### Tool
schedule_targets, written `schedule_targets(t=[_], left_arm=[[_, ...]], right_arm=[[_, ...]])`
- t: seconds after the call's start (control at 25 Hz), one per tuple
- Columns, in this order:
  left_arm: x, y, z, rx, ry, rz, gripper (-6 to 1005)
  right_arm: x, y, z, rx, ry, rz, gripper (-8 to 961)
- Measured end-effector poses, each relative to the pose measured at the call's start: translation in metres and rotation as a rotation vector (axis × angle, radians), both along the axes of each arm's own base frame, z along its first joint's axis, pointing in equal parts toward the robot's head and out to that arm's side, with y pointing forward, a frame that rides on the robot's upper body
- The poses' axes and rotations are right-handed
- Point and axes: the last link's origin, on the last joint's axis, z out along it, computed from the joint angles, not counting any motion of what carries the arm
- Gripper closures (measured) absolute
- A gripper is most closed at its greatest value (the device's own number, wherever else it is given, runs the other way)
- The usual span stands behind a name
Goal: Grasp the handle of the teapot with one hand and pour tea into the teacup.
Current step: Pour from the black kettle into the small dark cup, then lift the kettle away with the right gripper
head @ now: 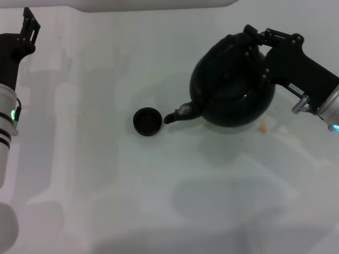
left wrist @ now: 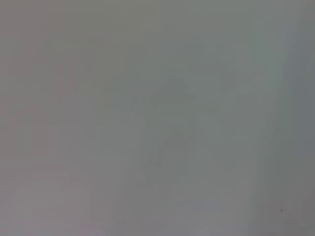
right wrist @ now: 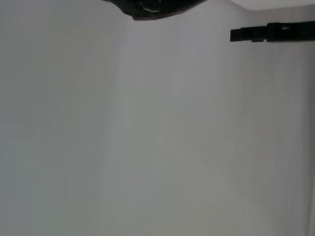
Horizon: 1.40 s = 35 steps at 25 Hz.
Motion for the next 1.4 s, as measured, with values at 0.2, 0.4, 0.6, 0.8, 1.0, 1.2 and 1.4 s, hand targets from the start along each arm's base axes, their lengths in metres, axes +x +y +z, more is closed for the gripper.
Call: schedule_targets(t=[0.2, 0.4, 0.6, 0.8, 1.0, 1.2, 1.4], left_arm=[[0.002, -0.001, -0.002, -0.009, 0.0, -0.007, 165], [0.003, -0.002, -0.004, -0.016, 0.0, -0.012, 165], [0.003, -0.002, -0.005, -0.017, 0.0, -0.013, 165], [0.003, -0.002, -0.005, -0.019, 0.001, -0.013, 165], [0.002, -0.005, -0.008, -0.029, -0.008, -0.005, 165], [0.001, -0.005, -0.008, -0.028, -0.013, 0.002, 165], [0.0, -0.006, -0.009, -0.029, -0.013, 0.004, 165]], right_arm=[[-0.009, 0.008, -0.005, 0.016, -0.037, 0.013, 761], [-0.013, 0.012, -0.008, 0.015, -0.045, 0.007, 768], [-0.016, 0.018, -0.009, 0.021, -0.055, 0.001, 773], [-0.017, 0.019, -0.01, 0.028, -0.066, 0.005, 776], [-0.019, 0.021, -0.01, 0.045, -0.086, 0.022, 779], [-0.02, 0.022, -0.01, 0.06, -0.105, 0.039, 782], [-0.021, 0.023, -0.01, 0.07, -0.117, 0.047, 782]])
